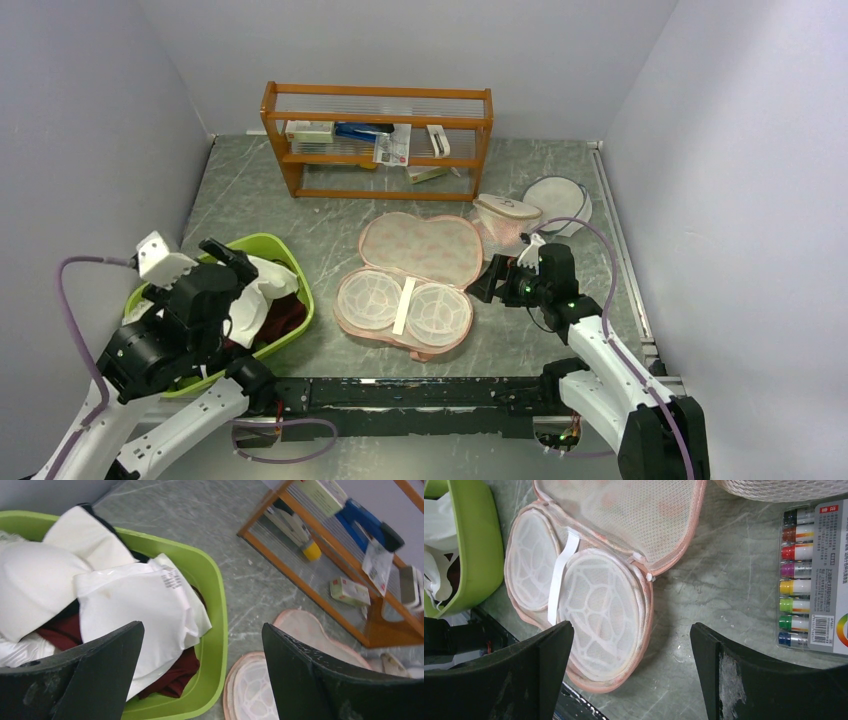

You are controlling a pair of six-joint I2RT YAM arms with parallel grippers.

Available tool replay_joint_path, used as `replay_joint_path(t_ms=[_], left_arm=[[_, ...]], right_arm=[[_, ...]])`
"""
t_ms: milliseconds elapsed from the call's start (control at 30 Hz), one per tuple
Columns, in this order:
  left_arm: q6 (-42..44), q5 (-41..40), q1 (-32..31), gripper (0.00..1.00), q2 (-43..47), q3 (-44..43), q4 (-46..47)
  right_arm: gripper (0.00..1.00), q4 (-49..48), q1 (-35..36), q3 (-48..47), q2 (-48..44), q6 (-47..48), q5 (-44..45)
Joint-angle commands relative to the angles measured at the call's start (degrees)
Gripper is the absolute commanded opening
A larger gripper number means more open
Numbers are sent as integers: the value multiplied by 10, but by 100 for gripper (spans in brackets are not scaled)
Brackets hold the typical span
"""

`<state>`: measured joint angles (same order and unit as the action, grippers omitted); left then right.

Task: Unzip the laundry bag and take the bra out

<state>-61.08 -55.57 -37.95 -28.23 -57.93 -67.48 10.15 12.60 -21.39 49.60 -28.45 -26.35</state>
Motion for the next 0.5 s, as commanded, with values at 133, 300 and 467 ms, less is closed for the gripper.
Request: replay_joint_path(t_ms=[133, 300, 467], left_arm=[[203, 181, 5, 99, -57, 8, 158], [268, 307, 4, 99, -106, -13, 205], [337, 441, 4, 99, -125, 9, 294]], right_arm=[[88, 1, 1, -3, -9, -2, 2], [88, 4, 1, -1, -9, -9, 2], [88, 6, 1, -2, -9, -14, 2]])
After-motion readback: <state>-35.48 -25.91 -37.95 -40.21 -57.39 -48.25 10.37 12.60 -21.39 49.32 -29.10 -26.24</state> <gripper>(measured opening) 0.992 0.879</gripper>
